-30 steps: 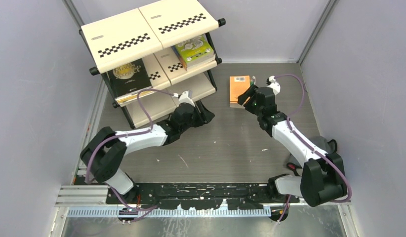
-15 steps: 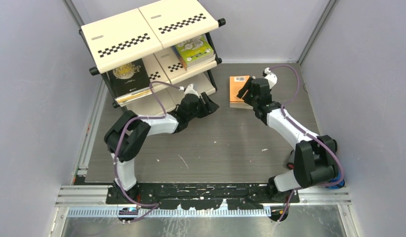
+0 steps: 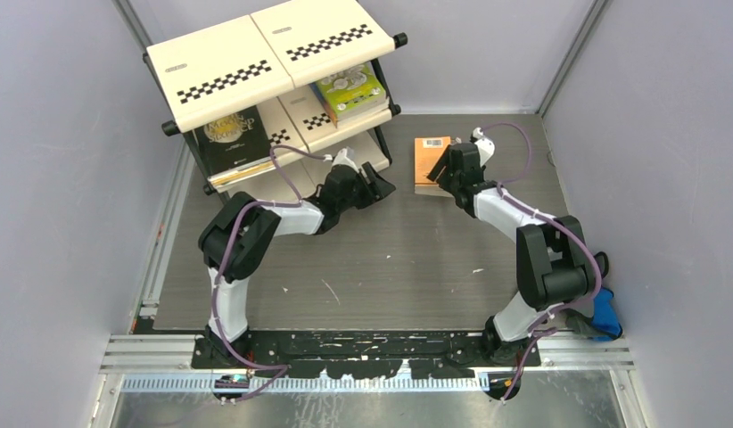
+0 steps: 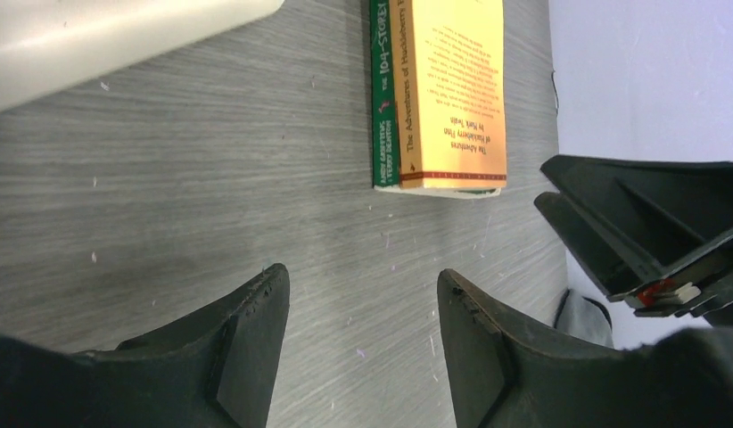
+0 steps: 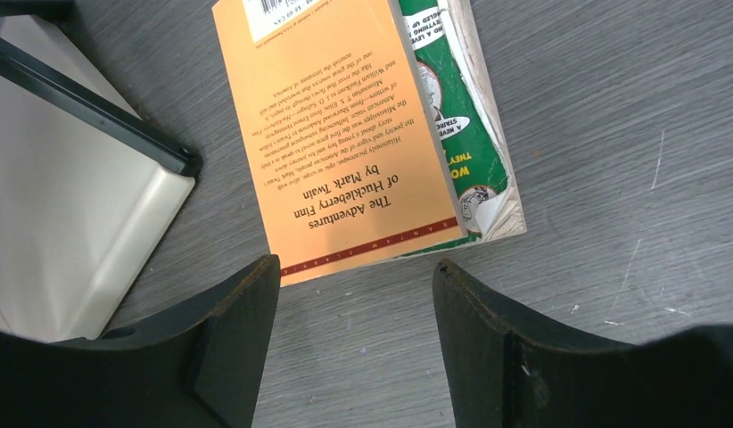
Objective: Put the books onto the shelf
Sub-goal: Pick up the book from the center of the board.
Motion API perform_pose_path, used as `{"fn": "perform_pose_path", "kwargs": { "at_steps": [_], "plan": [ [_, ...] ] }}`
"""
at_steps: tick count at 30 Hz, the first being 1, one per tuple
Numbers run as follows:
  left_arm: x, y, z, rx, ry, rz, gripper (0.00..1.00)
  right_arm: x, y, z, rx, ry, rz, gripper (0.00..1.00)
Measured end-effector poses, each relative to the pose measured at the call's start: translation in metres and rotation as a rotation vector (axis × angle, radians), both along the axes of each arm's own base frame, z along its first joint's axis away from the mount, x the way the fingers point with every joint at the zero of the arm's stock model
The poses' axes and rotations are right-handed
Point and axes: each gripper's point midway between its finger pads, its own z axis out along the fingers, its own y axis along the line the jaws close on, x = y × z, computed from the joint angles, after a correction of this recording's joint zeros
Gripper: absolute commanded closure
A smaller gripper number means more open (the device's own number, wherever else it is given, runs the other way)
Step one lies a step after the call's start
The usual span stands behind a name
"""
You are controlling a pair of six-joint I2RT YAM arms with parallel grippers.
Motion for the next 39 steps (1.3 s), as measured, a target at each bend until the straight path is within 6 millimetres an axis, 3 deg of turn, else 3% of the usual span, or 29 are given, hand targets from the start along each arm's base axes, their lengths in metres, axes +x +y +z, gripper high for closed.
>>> {"fn": "perform_pose_path", "kwargs": {
  "at_steps": [6,14,18,20,26,33,39],
  "plan": [
    [0.018,-0.014,-0.001,-0.031,-0.022,-0.014,0.37,0.009,0.000,-0.010,0.001,0.016,-0.002,0.32],
    [0.043,-0.041,0.005,-0.104,-0.050,-0.029,0.36,0.036,-0.011,0.006,0.032,-0.025,-0.018,0.32],
    [0.055,-0.052,0.003,-0.130,-0.055,-0.029,0.35,0.046,-0.013,0.002,0.046,-0.022,-0.015,0.33],
    [0.060,-0.057,-0.001,-0.139,-0.055,-0.031,0.28,0.049,-0.013,-0.004,0.051,-0.010,-0.010,0.33],
    [0.070,-0.068,-0.012,-0.154,-0.044,-0.042,0.27,0.058,-0.009,-0.017,0.072,0.017,0.013,0.34],
    [0.078,-0.080,-0.012,-0.192,-0.041,-0.060,0.27,0.067,-0.010,-0.009,0.100,-0.006,0.007,0.35],
    [0.077,-0.088,-0.025,-0.217,0.000,-0.081,0.28,0.070,-0.019,-0.008,0.140,-0.009,-0.024,0.36]
  ]
}}
